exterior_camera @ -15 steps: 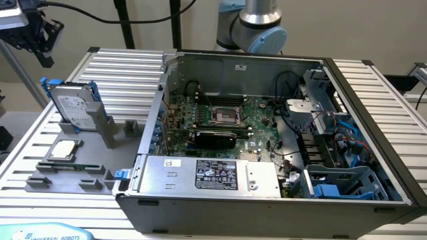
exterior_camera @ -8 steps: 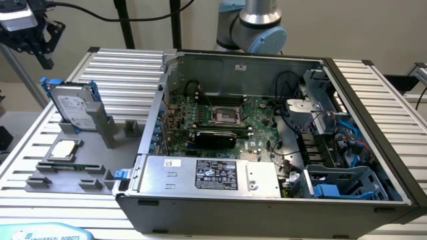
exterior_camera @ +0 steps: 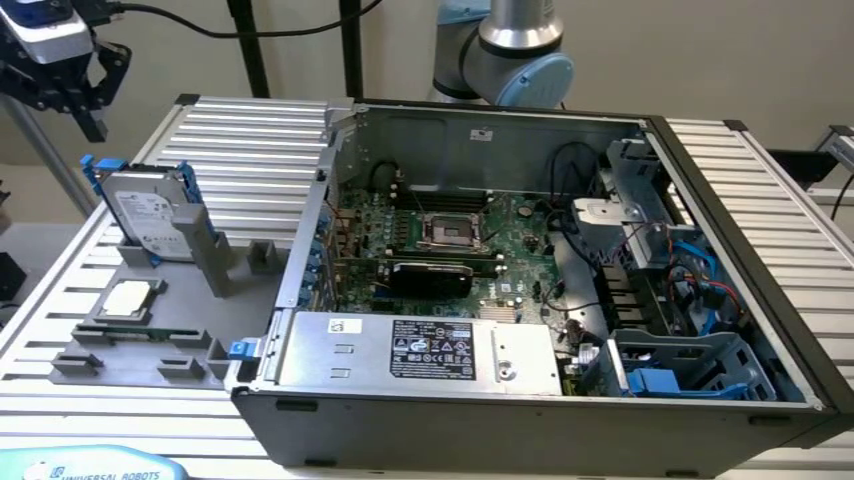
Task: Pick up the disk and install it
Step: 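Pick up the disk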
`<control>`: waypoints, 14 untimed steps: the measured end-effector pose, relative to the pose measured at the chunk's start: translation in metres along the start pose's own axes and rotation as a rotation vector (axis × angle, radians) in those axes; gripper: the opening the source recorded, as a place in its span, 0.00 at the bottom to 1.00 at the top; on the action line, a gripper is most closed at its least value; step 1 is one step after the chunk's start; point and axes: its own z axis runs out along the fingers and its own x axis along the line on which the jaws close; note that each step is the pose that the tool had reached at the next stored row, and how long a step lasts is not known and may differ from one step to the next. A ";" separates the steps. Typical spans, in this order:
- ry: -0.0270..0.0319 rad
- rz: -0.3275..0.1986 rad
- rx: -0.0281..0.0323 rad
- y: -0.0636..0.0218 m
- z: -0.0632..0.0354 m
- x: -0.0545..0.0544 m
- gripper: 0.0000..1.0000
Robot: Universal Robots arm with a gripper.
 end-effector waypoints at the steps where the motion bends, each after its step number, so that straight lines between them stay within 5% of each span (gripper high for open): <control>1: 0.0008 -0.017 0.0001 0.0000 0.0004 0.000 0.11; 14: 0.0122 -0.254 0.0017 -0.0003 0.0051 0.000 0.11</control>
